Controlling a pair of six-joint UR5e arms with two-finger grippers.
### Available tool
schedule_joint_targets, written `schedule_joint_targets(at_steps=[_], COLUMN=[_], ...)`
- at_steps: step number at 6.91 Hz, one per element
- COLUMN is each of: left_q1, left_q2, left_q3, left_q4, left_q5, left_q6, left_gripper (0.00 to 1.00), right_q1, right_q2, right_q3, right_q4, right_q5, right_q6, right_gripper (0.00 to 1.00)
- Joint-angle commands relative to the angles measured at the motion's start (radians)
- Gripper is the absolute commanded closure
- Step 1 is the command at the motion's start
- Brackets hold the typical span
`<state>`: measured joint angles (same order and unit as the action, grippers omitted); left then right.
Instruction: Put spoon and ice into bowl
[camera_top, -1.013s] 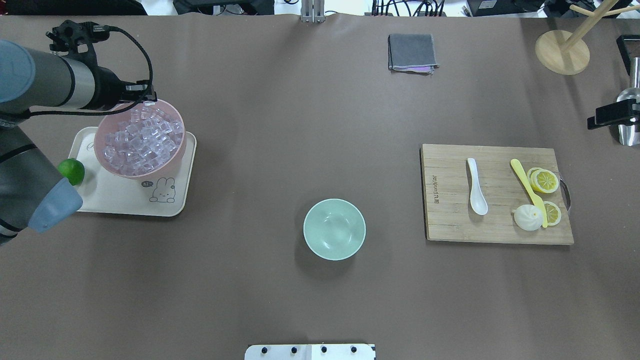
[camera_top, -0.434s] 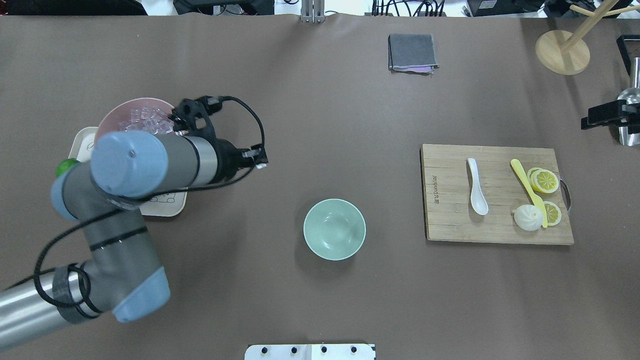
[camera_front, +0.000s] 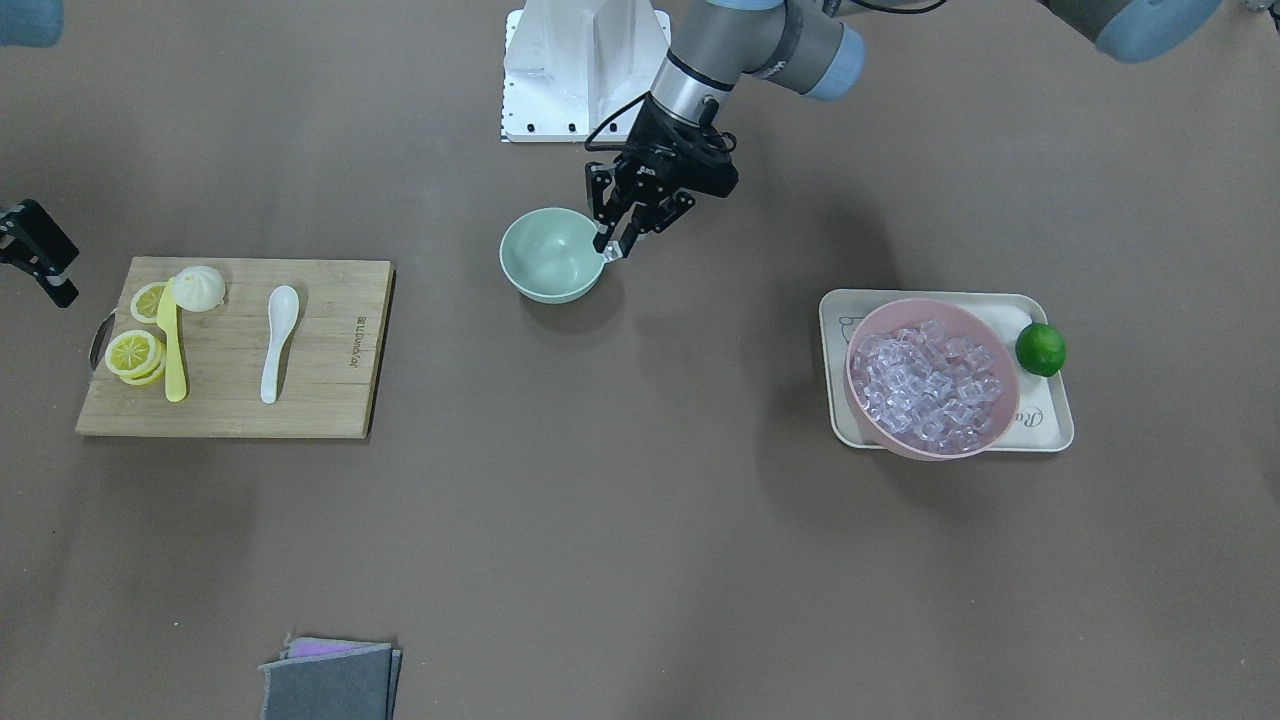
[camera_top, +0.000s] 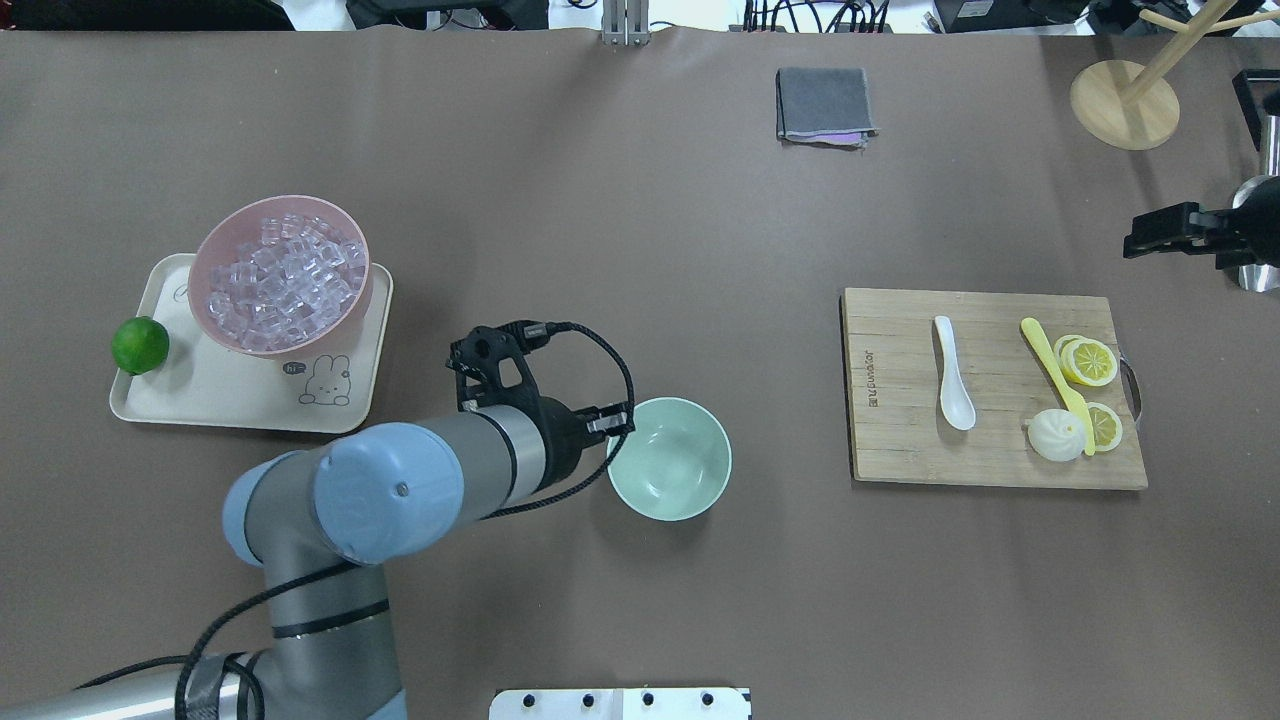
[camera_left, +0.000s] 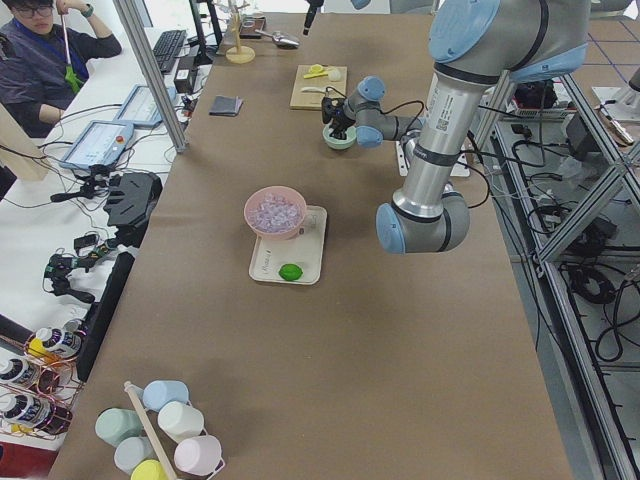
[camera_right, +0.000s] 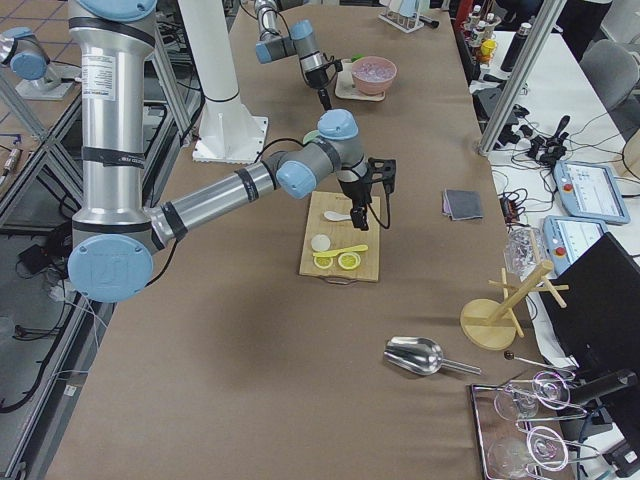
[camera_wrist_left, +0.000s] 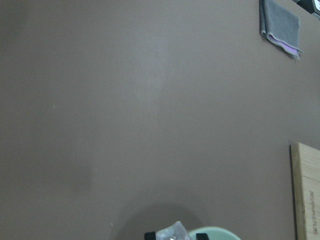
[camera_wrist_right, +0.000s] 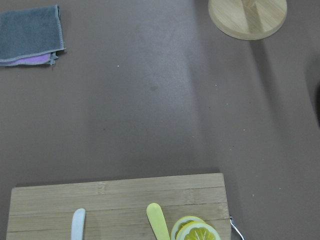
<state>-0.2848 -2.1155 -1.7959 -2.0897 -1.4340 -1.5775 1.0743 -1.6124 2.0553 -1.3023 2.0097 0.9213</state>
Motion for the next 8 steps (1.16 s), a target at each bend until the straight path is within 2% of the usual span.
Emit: schedule_joint_targets(at_steps=[1, 2, 3, 6, 7, 8], left_q1=[0.059, 0.062, 0.062, 0.061, 0.052, 0.027], left_q2=[-0.064, -0.064, -0.064, -0.060, -0.046, -0.037], left_q3=[0.073, 0.082, 0.084, 0.054, -0.018, -0.134], left_q4=[0.002, 0.002, 0.000, 0.002, 0.031, 0.191], left_q5=[0.053, 0.055, 0.053, 0.059, 0.055, 0.044], left_q6=[-0.041, -0.041, -0.041, -0.038, -0.029, -0.019], left_gripper=[1.00, 1.00, 0.82, 0.02, 0.02, 0.02], right_q1=[-0.033, -0.034, -0.039, -0.051, -0.060, -0.086], right_q2=[0.022, 0.022, 0.022, 0.029, 0.040, 0.043], right_q3=[-0.007, -0.006, -0.006, -0.006, -0.006, -0.006], right_q4=[0.000, 0.000, 0.000, 0.000, 0.000, 0.000], right_q5=[-0.037, -0.040, -0.043, -0.048, -0.049, -0.061], right_q6=[0.030, 0.030, 0.030, 0.043, 0.062, 0.117], right_gripper=[0.03, 0.02, 0.01, 0.02, 0.02, 0.03])
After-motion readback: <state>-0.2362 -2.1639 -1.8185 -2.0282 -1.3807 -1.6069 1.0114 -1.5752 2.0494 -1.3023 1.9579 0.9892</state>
